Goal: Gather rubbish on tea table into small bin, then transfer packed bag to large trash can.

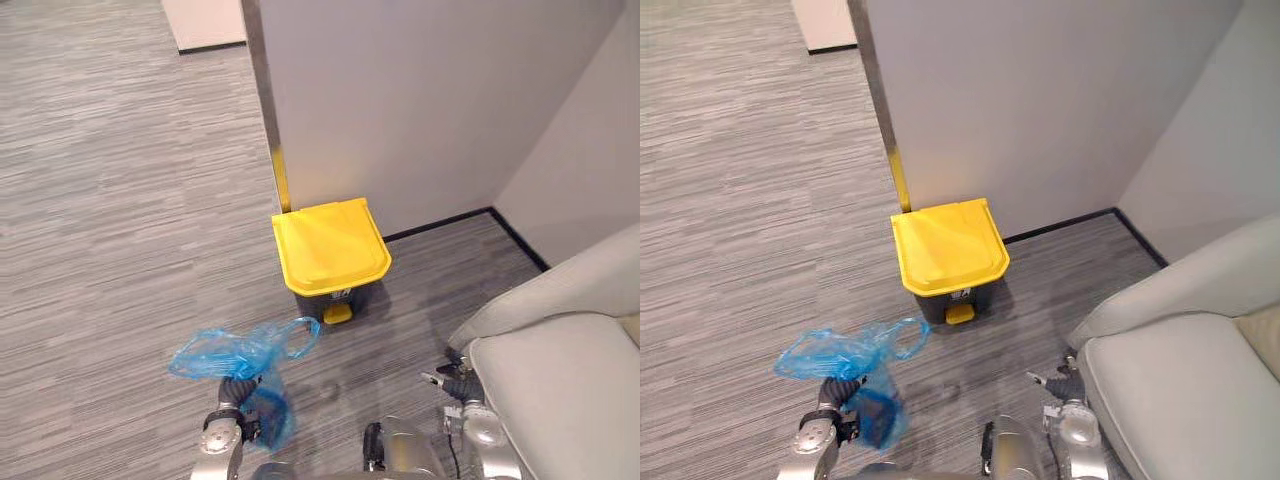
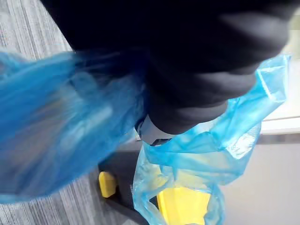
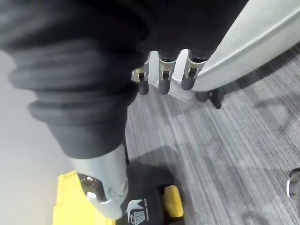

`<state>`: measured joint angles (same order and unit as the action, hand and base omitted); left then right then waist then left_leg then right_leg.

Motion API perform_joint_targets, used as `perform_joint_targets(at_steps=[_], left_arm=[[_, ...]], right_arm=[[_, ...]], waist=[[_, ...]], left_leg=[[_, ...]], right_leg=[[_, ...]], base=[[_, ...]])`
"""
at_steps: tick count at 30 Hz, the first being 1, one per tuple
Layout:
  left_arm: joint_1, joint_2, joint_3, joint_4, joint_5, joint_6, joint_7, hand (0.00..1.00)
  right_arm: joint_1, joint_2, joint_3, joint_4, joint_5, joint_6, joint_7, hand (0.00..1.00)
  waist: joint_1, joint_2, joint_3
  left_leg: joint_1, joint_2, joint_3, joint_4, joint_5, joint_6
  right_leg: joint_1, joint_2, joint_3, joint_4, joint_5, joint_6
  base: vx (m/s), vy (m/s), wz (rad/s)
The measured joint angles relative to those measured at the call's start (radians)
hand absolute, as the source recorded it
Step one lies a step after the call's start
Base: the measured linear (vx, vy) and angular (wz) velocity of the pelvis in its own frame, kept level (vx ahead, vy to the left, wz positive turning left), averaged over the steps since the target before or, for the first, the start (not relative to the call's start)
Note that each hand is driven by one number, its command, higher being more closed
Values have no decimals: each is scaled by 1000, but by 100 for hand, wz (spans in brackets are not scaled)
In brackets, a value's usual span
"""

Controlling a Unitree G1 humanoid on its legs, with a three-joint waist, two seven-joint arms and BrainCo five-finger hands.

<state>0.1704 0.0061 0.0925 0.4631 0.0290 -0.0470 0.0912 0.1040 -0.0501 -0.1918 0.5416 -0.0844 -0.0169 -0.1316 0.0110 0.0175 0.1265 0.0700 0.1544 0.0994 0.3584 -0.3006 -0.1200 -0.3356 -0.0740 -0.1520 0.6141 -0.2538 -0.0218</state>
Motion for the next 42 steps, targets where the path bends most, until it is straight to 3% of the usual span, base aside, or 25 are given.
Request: perform_joint_targets(at_steps=[1, 3, 4, 5, 6, 7, 9, 10, 11, 12, 14, 18, 20, 23, 24, 25, 26, 28, 29, 30, 33, 34, 38, 42], left_arm=[[-7, -6, 0, 0, 0, 0, -1, 100], [-15, -21, 0, -5, 0, -1, -4, 100], [-14, -23, 0, -9, 0, -1, -5, 100], [-4, -24, 0, -16, 0, -1, -6, 100], [8, -24, 0, -33, 0, -1, -7, 100], [10, -23, 0, -39, 0, -1, -7, 100], [13, -21, 2, -57, 0, -1, -6, 100], [14, -21, 2, -62, 0, -1, -6, 100], [20, -20, 2, -70, 0, -1, -6, 100], [8, -7, 3, -67, 0, 0, -5, 100], [6, 10, 12, -64, 0, 0, -5, 100], [38, 21, 30, -58, 2, 0, -3, 100], [46, 27, 26, -51, 2, 0, -3, 100], [49, 43, 7, -20, 2, 1, -3, 100], [55, 46, -4, -20, 2, 1, -2, 100], [57, 45, -6, -20, 2, 1, -2, 100], [48, 45, -8, -20, 2, 1, 1, 100], [39, 50, -10, -19, 1, 0, 1, 100], [39, 50, -8, -17, 1, -1, 0, 100], [18, 45, -3, 16, 1, 1, -1, 100], [8, 3, -3, 41, 2, 0, -4, 100], [4, -1, -3, 41, 2, 0, -4, 100], [0, -4, -3, 49, 2, -1, -5, 100], [-4, 0, -2, 83, 2, -2, -4, 100]], right_arm=[[8, 0, 1, 0, 0, 1, 0, 0], [43, 13, 12, -14, 8, -1, 1, 0], [43, 15, 19, -17, 11, -5, 1, 0], [40, 22, 26, -17, 18, -7, 0, 0], [34, 22, 25, -18, 26, -8, 0, 0], [32, 23, 25, -18, 32, -8, 0, 0], [38, 22, 23, -19, 37, -8, -1, 0], [44, 20, 22, -20, 37, -7, -1, 0], [51, 24, 12, -26, 37, -4, -1, 0], [51, 47, 5, -28, 37, -3, -1, 0], [50, 52, -2, -29, 37, -3, -1, 0], [32, 52, -7, -30, 36, -5, -2, 0], [25, 48, -7, -22, 35, -5, -1, 0], [25, 50, -20, -11, 32, 0, -1, 0], [31, 52, -27, -11, 32, 3, -1, 0], [39, 54, -26, -12, 32, 3, 0, 0], [41, 54, -25, -12, 32, 3, 0, 0], [40, 54, -26, -12, 32, 3, 0, 0], [45, 54, -25, -11, 33, 2, -1, 0], [51, 44, -34, 10, 34, 1, -1, 0], [40, 24, -44, 33, 34, 4, -1, 0], [40, 24, -43, 33, 35, 4, 0, 0], [43, 24, -48, 37, 35, 3, -1, 0], [37, 24, -74, 66, 35, 2, -1, 0]], waist=[[0, 2, 2], [5, -12, 16], [6, -13, 18], [10, -19, 21], [16, -18, 21], [23, -17, 21], [52, -13, 18], [57, -6, 14], [58, 2, 4], [51, -39, 9], [58, -58, 4], [60, -58, -1], [58, -48, -2], [48, -68, 10], [28, -69, 20], [24, -67, 15], [21, -78, 8], [7, -79, 8], [1, -83, 5], [3, -84, 3], [2, -29, -16], [2, -24, -19], [3, -25, -27], [4, -27, -42]], left_leg=[[-3, 7, -8, 24, 17, -5], [-99, 46, -21, 331, 150, -21], [-129, 59, -14, 408, 142, -20], [-209, 82, 18, 539, 115, 22], [-264, 93, 51, 566, 97, 51], [-285, 92, 63, 558, 89, 65], [-335, 86, 127, 339, 79, 95], [-334, 84, 143, 253, 114, 92], [-322, 77, 158, 155, 152, 89], [-305, 38, 164, 109, 152, 90], [-293, 11, 167, 81, 152, 91], [-223, -24, 200, 31, 147, 96], [-196, -36, 210, -14, 124, 97], [-137, -57, 217, -63, 113, 107], [-102, -64, 205, -73, 105, 112], [-95, -63, 199, -75, 101, 110], [-90, -60, 189, -72, 93, 105], [-93, -48, 165, -68, 90, 98], [-96, -47, 148, -59, 92, 90], [-97, -52, 119, -26, 78, 55], [-88, -20, 95, -76, 94, 30], [-84, -16, 95, -86, 98, 24], [-22, 5, 92, -155, 112, 10], [-20, -4, 92, -186, 130, 23]], right_leg=[[26, 2, -16, -20, -2, -3], [196, 7, -58, -142, -4, -7], [227, 7, -61, -168, -4, -8], [279, 9, -63, -209, -5, -9], [307, 8, -61, -237, -5, -8], [318, 6, -59, -249, -5, -8], [350, 2, -55, -269, -6, 5], [352, 4, -55, -265, -12, 19], [353, 5, -52, -254, -42, 59], [348, -24, -51, -256, -49, 69], [368, -36, -49, -299, -39, 84], [406, -70, -23, -329, -29, 100], [376, -75, -3, -265, -29, 101], [240, -120, 27, 63, -10, 133], [178, -129, 50, 208, 25, 140], [155, -119, 74, 227, 8, 135], [116, -96, 103, 198, -50, 113], [78, -55, 133, 120, -69, 99], [77, -33, 153, -2, -46, 93], [103, -23, 150, -84, 31, 64], [125, 8, 119, -143, 36, 58], [129, 13, 115, -151, 37, 56], [205, 39, 97, -219, 48, 44], [224, 37, 97, -292, 86, 56]], base=[[389, -184, 64], [337, -163, 49], [277, -71, 14], [236, 16, -8], [213, 45, -14], [194, 93, -21], [195, 145, -16], [225, 187, 6], [284, 206, 25], [273, 192, 29], [203, 99, 14], [95, 47, -13], [47, 22, -28], [20, -18, -7], [79, -8, 18], [110, -41, 23], [122, -101, 29], [93, -104, 42], [139, -123, 59], [220, -150, 45], [211, -116, 18], [141, -88, 14], [84, -39, 3], [36, 49, 3]])
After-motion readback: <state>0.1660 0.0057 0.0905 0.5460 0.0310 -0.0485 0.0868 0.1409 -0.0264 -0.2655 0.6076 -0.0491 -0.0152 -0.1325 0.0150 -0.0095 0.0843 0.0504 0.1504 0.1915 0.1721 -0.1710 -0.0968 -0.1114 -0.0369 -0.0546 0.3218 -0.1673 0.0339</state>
